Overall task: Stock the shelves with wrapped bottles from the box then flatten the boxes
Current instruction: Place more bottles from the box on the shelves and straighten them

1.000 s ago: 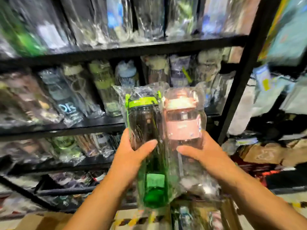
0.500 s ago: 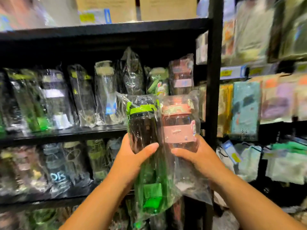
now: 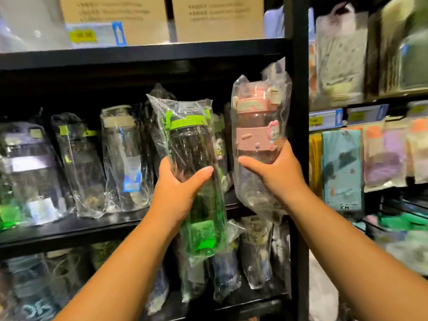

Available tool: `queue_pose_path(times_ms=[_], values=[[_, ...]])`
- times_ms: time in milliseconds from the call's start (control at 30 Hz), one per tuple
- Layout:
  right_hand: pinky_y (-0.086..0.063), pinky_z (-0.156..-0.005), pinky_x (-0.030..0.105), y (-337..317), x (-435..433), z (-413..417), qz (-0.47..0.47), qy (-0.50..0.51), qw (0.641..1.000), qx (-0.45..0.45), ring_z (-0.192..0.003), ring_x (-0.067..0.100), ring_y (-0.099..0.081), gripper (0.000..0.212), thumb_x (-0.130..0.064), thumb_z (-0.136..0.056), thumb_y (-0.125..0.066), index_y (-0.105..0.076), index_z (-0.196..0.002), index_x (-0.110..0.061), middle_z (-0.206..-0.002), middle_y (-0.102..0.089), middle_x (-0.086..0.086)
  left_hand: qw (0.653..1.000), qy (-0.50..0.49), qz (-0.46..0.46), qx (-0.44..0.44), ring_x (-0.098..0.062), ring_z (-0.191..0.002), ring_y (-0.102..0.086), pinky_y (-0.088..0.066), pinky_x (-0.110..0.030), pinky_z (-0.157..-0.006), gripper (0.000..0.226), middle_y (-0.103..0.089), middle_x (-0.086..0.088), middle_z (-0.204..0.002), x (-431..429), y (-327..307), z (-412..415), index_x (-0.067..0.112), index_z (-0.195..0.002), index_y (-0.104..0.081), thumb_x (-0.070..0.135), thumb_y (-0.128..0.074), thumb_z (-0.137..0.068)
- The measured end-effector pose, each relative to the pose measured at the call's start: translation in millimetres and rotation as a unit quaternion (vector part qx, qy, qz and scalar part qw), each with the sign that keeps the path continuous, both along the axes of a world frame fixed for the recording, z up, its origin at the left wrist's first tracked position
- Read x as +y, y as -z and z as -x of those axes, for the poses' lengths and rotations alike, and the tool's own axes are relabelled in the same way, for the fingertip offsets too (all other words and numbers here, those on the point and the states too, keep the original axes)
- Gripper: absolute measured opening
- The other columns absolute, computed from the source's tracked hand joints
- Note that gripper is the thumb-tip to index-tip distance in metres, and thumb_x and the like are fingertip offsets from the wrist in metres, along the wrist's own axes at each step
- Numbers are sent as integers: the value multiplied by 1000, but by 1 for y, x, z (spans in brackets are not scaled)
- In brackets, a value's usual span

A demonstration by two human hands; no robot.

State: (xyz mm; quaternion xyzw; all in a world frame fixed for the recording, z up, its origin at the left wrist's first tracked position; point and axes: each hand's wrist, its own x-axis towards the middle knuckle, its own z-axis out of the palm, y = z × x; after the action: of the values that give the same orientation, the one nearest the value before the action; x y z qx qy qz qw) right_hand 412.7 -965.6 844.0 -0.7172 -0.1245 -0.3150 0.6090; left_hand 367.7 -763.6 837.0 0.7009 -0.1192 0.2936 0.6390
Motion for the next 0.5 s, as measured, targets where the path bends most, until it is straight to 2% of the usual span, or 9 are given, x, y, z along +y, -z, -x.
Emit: queue_pose_path(times_ms=[100, 233, 300, 400, 500], values=[[-41, -85, 22, 6, 9, -16, 16, 34, 999, 7, -108, 10, -57, 84, -40, -64, -89, -45, -133, -26, -119, -59, -10, 1000, 18, -2, -14, -3, -101, -69, -53, -39, -99, 72, -70, 9, -115, 6, -7, -18, 22, -126, -51, 33, -89, -67], [-45, -86, 27, 23, 17, -35, 43, 97, 994, 17, -112, 15, -58, 89, -54, -55, -87, -48, -131, -28, -122, -60, -6, 997, 69, 7, -22, -9, -104, -70, -54, -35, -92, 75, -72, 6, -115, 13, -10, -35, 18, -128, -52, 30, -88, -64], [-47, -91, 30, 26, 16, -40, 29, 124, 991, 30, -115, 19, -58, 89, -51, -59, -88, -47, -134, -24, -127, -59, -2, 995, 96, 17, -24, -10, -100, -71, -55, -30, -86, 78, -74, 3, -112, 14, -9, -40, 14, -127, -52, 25, -92, -61], [-47, -94, 30, 28, 16, -46, 19, 147, 988, 31, -116, 20, -58, 81, -46, -64, -88, -48, -130, -21, -127, -60, 1, 991, 131, 25, -26, -7, -96, -71, -55, -22, -79, 71, -74, 4, -109, 15, -9, -44, 13, -125, -53, 31, -80, -62], [-44, -95, 27, 28, 15, -51, 23, 149, 988, 29, -118, 18, -56, 87, -47, -65, -87, -44, -137, -23, -131, -57, -1, 988, 151, 33, -19, -10, -94, -72, -56, -23, -75, 70, -75, 2, -106, 18, -7, -51, 11, -125, -54, 24, -88, -65]])
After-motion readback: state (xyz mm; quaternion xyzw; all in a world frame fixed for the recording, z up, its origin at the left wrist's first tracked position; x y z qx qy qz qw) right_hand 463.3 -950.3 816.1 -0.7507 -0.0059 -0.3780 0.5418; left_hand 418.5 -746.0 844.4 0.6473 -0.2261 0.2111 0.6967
